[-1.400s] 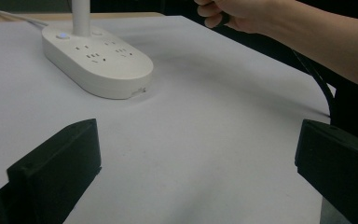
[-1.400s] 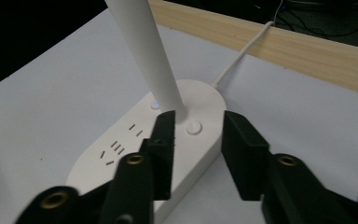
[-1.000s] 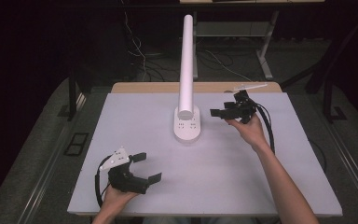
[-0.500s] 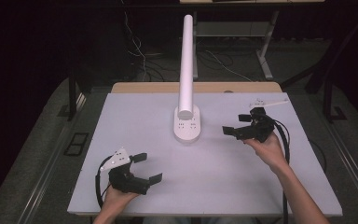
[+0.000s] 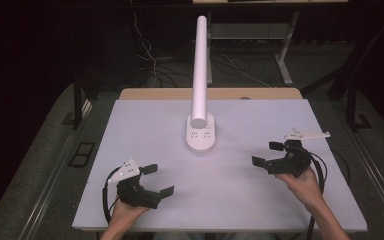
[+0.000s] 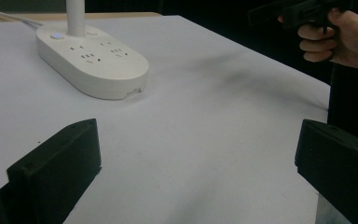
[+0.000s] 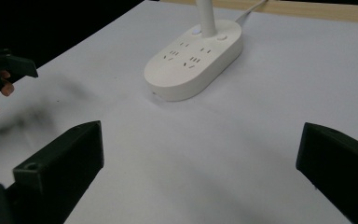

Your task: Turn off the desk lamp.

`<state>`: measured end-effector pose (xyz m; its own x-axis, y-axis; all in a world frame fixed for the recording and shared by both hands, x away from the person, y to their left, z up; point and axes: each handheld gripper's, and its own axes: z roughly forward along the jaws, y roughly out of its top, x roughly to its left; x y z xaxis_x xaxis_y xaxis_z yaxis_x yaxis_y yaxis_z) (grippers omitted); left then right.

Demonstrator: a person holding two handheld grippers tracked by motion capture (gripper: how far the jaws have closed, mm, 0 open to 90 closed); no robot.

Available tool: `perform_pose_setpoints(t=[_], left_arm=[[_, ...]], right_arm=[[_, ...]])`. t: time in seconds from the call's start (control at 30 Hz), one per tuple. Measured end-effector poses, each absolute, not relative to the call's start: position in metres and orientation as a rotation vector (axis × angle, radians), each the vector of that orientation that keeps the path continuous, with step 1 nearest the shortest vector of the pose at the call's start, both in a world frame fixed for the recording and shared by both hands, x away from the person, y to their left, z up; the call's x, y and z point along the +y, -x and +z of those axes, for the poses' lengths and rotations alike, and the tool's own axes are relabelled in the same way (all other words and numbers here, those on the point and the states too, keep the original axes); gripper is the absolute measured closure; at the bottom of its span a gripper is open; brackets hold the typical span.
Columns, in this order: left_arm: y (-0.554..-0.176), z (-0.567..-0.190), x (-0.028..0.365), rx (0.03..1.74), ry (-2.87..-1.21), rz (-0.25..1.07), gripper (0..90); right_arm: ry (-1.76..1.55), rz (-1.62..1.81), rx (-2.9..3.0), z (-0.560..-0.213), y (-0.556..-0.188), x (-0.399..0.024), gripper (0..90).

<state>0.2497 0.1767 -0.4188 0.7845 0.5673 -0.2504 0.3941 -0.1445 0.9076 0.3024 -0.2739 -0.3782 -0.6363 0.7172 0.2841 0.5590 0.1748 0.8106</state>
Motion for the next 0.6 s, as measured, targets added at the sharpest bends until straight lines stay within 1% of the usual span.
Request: perform_pose_setpoints(t=[0.33,0.6], left_arm=[[-0.248,-0.419,0.176,0.756,-1.763,0.183,0.0],[-0.248,-0.419,0.175,0.756,-1.766,0.183,0.0]], right_arm=[[-1.32,1.483,2.203,-0.399,-0.261,-0.293,0.6],[-1.327,1.421,2.209,-0.418,-0.244,-0.295,0.6]])
